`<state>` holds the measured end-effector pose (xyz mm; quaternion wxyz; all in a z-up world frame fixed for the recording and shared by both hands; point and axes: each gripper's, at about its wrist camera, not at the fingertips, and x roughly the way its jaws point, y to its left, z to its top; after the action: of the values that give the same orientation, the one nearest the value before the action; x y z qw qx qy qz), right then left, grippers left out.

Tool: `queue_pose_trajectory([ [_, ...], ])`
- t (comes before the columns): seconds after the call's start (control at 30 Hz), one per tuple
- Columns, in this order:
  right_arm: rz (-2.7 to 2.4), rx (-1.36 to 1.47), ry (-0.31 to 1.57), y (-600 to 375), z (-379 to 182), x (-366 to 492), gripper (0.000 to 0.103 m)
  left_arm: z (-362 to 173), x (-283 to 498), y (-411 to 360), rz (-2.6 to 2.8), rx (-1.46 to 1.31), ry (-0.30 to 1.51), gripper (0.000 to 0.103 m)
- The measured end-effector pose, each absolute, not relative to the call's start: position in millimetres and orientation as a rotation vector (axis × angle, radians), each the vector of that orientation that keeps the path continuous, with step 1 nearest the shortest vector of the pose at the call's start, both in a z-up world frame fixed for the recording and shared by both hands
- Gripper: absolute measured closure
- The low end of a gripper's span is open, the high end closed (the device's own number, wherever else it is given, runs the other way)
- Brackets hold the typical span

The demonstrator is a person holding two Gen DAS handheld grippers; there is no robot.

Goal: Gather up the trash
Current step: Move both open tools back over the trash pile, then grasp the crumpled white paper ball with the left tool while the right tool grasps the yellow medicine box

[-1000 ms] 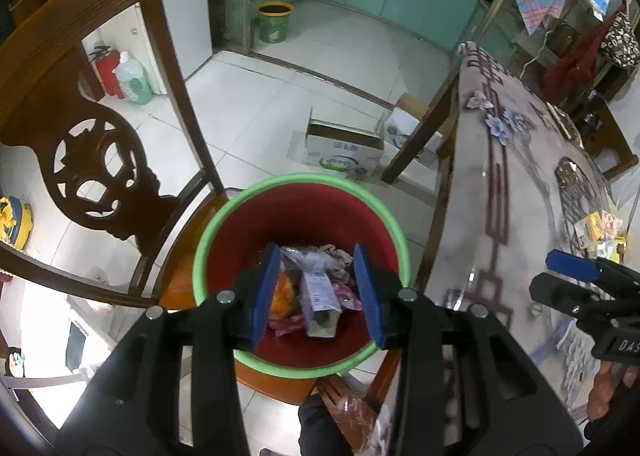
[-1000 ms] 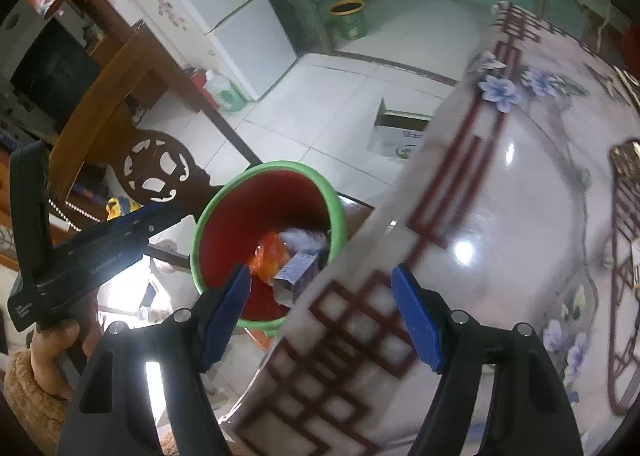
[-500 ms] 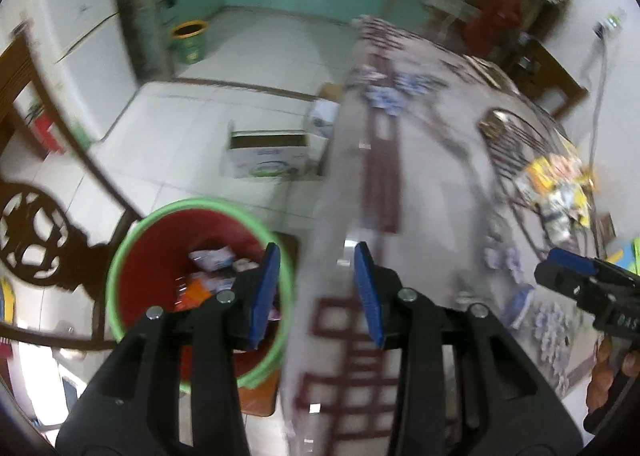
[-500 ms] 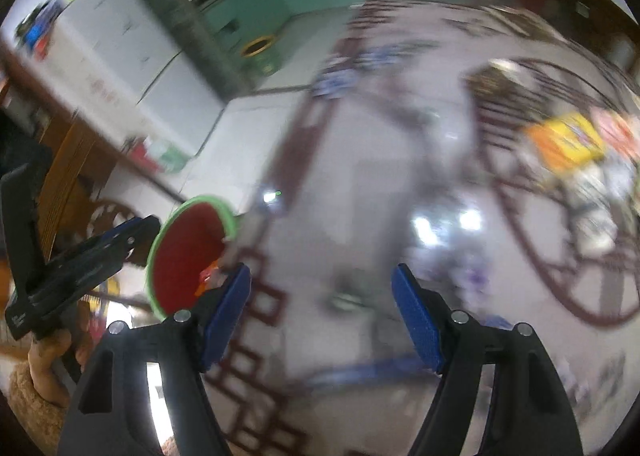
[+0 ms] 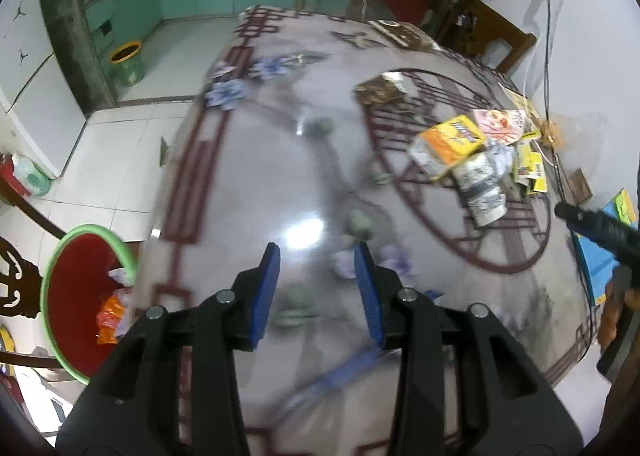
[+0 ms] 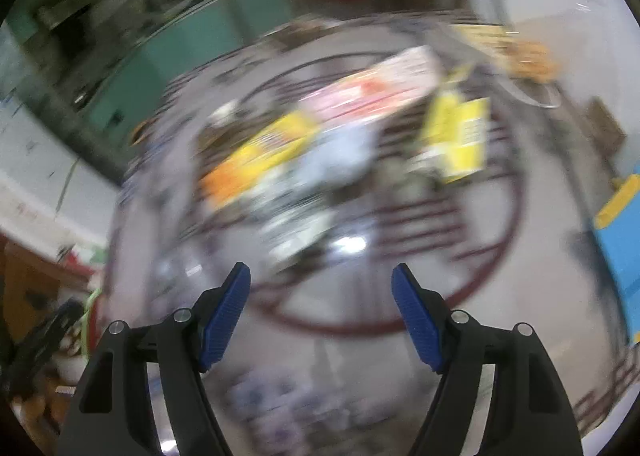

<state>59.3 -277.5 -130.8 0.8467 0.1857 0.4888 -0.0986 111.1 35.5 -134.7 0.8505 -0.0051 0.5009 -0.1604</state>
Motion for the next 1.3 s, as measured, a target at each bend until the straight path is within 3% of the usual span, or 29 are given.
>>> queue_pose_trajectory([
  [0.1,-0.294,0.43,1.008,-335.5,-133.0,66.9,0.02,-132.2,105.5,-1.8,-0.358,-0.007,1.054,0.062],
  [0.3,-0.383,0.459,1.006,-410.6,-154.3,112.7,0.02,-128.5,103.0,-74.6,-0.42,0.062,1.065,0.06],
  [0.43,-0.377,0.446,1.049,-428.4,-173.9,141.5,0.02,-121.5,112.9,-125.3,-0.476,0.124,1.04,0.048],
  [0.6,-0.344,0.377,1.11,-425.9,-194.3,165.8,0.02,-125.1,136.8,-180.1,-0.539,0.196,1.031,0.042],
  [0.63,-0.333,0.358,1.118,-424.3,-197.6,170.0,0.022,-128.1,142.1,-187.8,-0.548,0.204,1.037,0.042],
  [0.73,-0.3,0.283,1.148,-418.3,-206.8,177.9,0.043,-137.0,157.8,-210.4,-0.576,0.234,1.05,0.041],
  [0.9,-0.223,0.298,1.132,-425.9,-208.1,178.0,0.057,-158.6,181.3,-246.2,-0.631,0.297,1.074,0.039],
  [1.3,-0.261,0.358,1.073,-456.8,-196.8,155.9,0.06,-207.3,199.4,-301.5,-0.679,0.393,1.121,0.035],
])
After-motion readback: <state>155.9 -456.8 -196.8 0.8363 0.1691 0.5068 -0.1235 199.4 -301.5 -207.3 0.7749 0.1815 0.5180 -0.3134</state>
